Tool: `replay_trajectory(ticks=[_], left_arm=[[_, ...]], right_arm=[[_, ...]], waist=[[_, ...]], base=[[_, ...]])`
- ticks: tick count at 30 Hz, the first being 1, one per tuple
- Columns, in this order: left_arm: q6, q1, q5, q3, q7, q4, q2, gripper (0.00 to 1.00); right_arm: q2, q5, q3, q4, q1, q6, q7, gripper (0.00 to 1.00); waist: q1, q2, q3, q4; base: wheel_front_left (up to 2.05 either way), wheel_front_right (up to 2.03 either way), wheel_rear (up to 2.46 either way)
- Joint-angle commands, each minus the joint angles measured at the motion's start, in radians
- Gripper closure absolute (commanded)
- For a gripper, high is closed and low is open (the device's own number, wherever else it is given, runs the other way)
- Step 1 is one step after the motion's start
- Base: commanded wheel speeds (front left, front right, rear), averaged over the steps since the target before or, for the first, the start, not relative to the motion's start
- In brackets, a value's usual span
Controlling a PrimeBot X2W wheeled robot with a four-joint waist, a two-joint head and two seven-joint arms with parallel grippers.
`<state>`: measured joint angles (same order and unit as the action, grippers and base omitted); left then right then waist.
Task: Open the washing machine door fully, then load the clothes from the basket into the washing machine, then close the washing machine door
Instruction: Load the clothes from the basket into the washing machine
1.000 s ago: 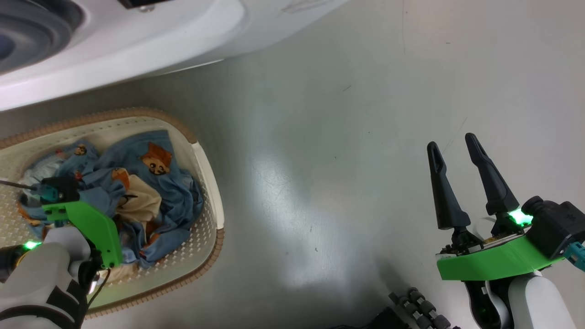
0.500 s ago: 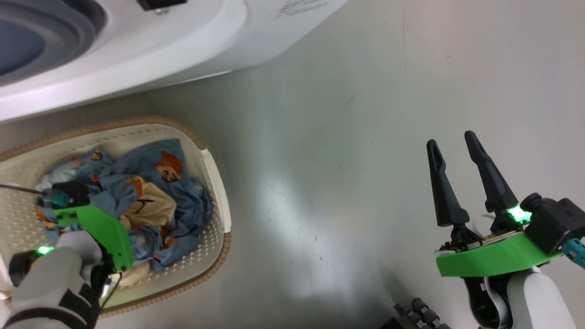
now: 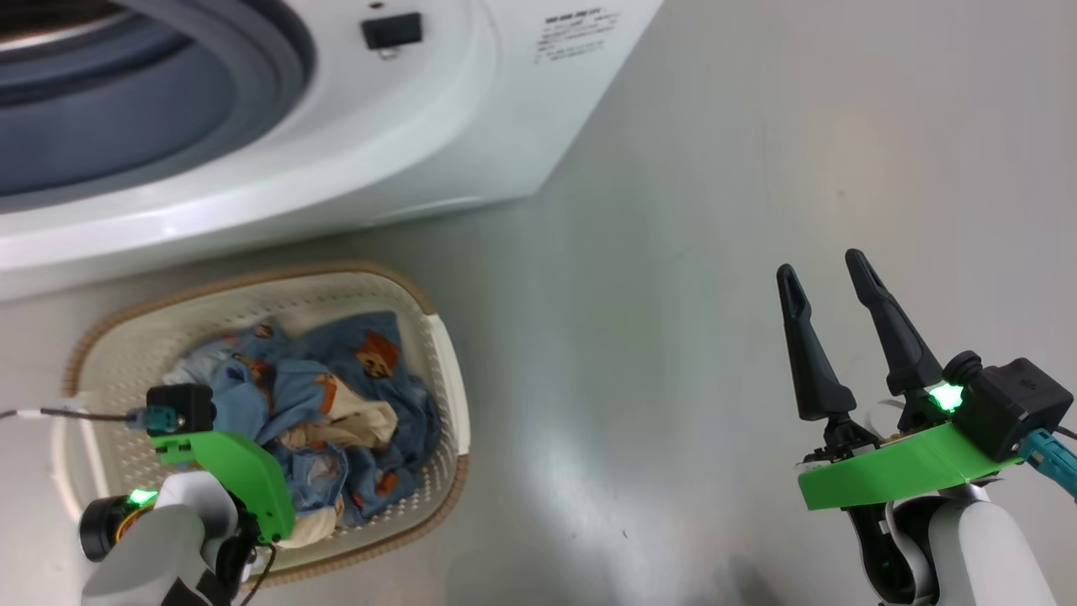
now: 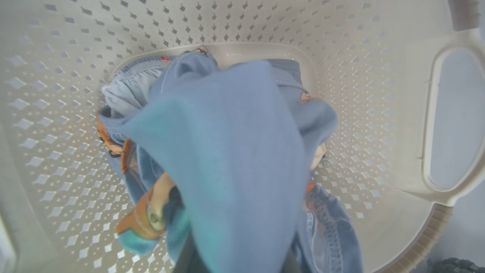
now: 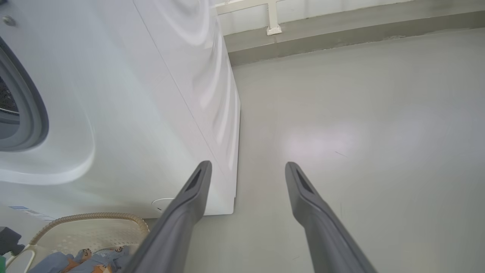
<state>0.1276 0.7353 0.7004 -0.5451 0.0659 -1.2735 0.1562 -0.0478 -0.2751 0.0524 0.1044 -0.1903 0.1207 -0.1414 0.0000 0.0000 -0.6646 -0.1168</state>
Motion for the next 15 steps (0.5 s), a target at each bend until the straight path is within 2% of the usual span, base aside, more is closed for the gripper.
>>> replay_trajectory(ticks=[1,8,15], left_arm=[[0.000,-0.040,-0.003,0.011,0.034,0.010,0.030,1.00],[0.003,-0.085,-0.001,-0.004,0.156,0.045,0.030,1.00],[0.001,-0.140,-0.003,0.019,0.195,0.143,0.046,1.00]], right_arm=[[-0.002,0.012,0.020,0.017,0.009,0.010,0.006,0.00],[-0.002,0.012,0.018,0.006,0.028,0.010,0.029,0.00],[-0.002,0.010,0.008,-0.001,0.056,0.010,0.044,0.00]], waist=[[0.0000,0.0000,0.083,0.060],[0.0000,0.0000,0.186,0.120],[0.0000,0.0000,0.272,0.167]], base=[[0.00,0.00,0.00],[0.00,0.00,0.00],[0.00,0.00,0.00]])
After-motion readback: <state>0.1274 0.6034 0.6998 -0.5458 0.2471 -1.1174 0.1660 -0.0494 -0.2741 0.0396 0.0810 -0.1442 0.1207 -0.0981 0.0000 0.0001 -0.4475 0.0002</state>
